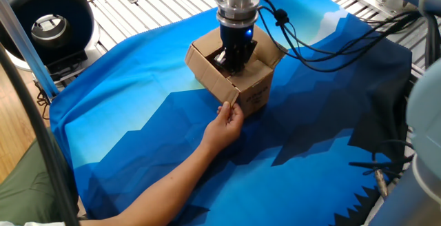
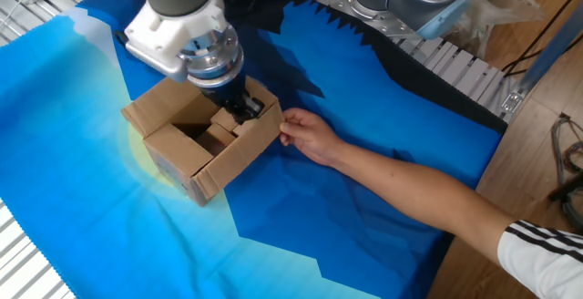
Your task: Open a box
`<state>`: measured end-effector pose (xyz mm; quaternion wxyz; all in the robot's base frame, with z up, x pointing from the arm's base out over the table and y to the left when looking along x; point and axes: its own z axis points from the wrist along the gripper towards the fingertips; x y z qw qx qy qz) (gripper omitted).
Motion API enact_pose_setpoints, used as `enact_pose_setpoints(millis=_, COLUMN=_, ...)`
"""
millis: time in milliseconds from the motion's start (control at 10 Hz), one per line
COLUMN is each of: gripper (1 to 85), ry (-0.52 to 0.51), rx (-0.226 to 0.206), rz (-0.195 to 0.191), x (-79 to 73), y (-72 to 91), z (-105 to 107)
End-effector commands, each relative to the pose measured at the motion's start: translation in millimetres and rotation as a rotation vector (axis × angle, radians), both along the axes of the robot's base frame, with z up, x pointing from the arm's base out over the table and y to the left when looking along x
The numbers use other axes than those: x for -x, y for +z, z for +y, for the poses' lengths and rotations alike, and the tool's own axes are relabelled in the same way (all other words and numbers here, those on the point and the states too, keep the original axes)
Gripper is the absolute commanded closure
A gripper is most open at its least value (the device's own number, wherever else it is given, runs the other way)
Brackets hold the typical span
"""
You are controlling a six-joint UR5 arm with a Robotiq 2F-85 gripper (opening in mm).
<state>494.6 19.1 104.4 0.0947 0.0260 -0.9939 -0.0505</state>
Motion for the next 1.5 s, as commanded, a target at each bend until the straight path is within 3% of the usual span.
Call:
enact_pose_setpoints(millis=0, gripper=84.3, ry=0.003, rx=-0.03, rz=0.08, x=11.0, y=18.8, z=2)
enact_pose_setpoints(millis=200, gripper=84.3, ry=0.012, rx=-0.03, rz=0.107, x=8.9, y=38.3, z=-5)
enact_pose_setpoints(millis=500, gripper=84.3, ry=-0.003, rx=-0.01, rz=0.123, x=14.7, y=56.5, z=0)
enact_pose_setpoints(millis=1000, gripper=84.3, ry=-0.032, rx=0.026, rz=0.165, x=42.0, y=70.7, z=6)
enact_pose_setpoints(millis=1400, gripper=84.3, ry=-0.056, rx=0.026, rz=0.175, x=55.9, y=61.7, z=14)
